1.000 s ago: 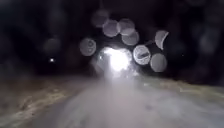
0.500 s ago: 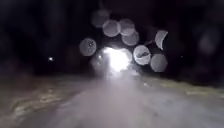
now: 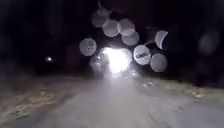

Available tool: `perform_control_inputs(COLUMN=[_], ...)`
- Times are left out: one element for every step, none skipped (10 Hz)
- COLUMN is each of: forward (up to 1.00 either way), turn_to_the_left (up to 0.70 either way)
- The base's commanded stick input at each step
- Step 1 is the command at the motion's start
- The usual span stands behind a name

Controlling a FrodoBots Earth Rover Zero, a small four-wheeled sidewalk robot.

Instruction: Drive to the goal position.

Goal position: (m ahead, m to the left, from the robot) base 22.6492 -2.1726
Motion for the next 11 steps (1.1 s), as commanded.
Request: perform_control_inputs(forward=[0.70,0.70,0.70,0.70,0.70,0.70,0.70,0.70,0.70,0.70,0.70], turn_to_the_left=[0.00,0.00,0.00,0.06,0.13,0.14,0.14,0.14,0.14,0.14,0.14])
